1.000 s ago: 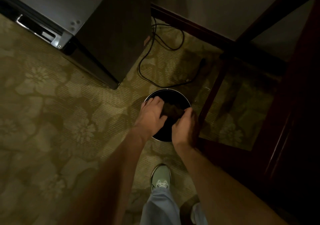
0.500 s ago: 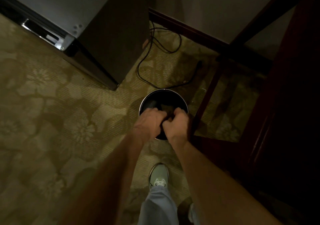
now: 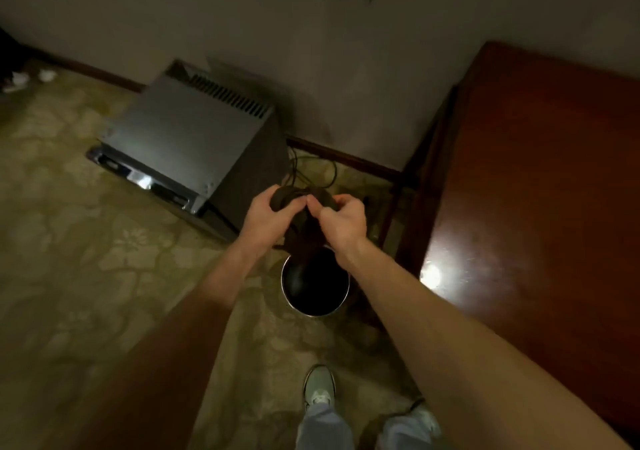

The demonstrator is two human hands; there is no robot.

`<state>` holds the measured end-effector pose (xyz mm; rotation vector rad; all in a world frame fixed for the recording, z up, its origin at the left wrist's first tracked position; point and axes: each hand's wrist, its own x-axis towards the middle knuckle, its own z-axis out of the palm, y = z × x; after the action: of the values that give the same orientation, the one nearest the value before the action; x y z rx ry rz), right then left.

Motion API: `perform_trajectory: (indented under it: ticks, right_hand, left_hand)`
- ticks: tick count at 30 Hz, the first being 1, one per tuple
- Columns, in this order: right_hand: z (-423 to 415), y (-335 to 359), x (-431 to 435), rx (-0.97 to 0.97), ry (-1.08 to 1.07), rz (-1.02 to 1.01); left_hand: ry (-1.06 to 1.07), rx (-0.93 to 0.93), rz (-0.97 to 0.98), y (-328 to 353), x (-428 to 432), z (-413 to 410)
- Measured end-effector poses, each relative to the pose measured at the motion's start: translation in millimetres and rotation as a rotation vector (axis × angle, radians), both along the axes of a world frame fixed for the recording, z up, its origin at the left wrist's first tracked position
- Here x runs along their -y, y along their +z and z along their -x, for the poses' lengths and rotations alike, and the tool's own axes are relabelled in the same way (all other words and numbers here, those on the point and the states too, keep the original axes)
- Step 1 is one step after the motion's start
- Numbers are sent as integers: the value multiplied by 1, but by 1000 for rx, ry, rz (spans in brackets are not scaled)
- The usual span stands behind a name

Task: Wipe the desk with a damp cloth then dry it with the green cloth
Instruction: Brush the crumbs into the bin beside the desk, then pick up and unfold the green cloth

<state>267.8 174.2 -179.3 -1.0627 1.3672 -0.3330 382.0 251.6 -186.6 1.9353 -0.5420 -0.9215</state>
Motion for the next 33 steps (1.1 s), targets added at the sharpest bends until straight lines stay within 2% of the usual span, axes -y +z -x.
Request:
perform_trajectory:
  ticks: [1, 3, 6, 9, 11, 14, 17, 20, 22, 25, 28, 30, 32, 33]
  right_hand:
    - [10, 25, 10, 46, 24, -41]
    - [32, 81, 33, 81, 90, 35]
    - [77, 168, 60, 64, 183, 312]
    - [128, 242, 81, -6, 238, 533]
    - [163, 280, 92, -8, 199, 591]
    - [214, 313, 114, 80, 0, 521]
    - [271, 331, 140, 160, -153, 429]
    - [329, 330, 171, 127, -248, 513]
    - [367, 325, 192, 82, -251, 579]
    - [417, 323, 216, 84, -173, 586]
    - [453, 323, 234, 140, -116, 497]
    - [471, 320, 245, 172, -97, 449]
    - [486, 315, 257, 155, -48, 395]
    - [491, 312, 262, 146, -19, 361]
  left_hand:
    - [23, -62, 33, 27, 7, 4]
    - [19, -248, 97, 86, 26, 17]
    - [-86, -509, 141, 167, 57, 48]
    - [-195, -636, 171, 235, 94, 87]
    - [-287, -701, 174, 274, 113, 123]
    - [-446, -792, 93, 309, 137, 181]
    - [-549, -732, -1, 315, 164, 241]
    - [-434, -725, 90, 310, 194, 295]
    - [-366, -641, 122, 311, 213, 331]
    - [-396, -376, 185, 317, 246, 382]
    - [-561, 8, 278, 324, 271, 416]
    - [-601, 147, 285, 324, 284, 429]
    - [-539, 130, 292, 317, 297, 435]
    - [-480, 57, 296, 312, 304, 438]
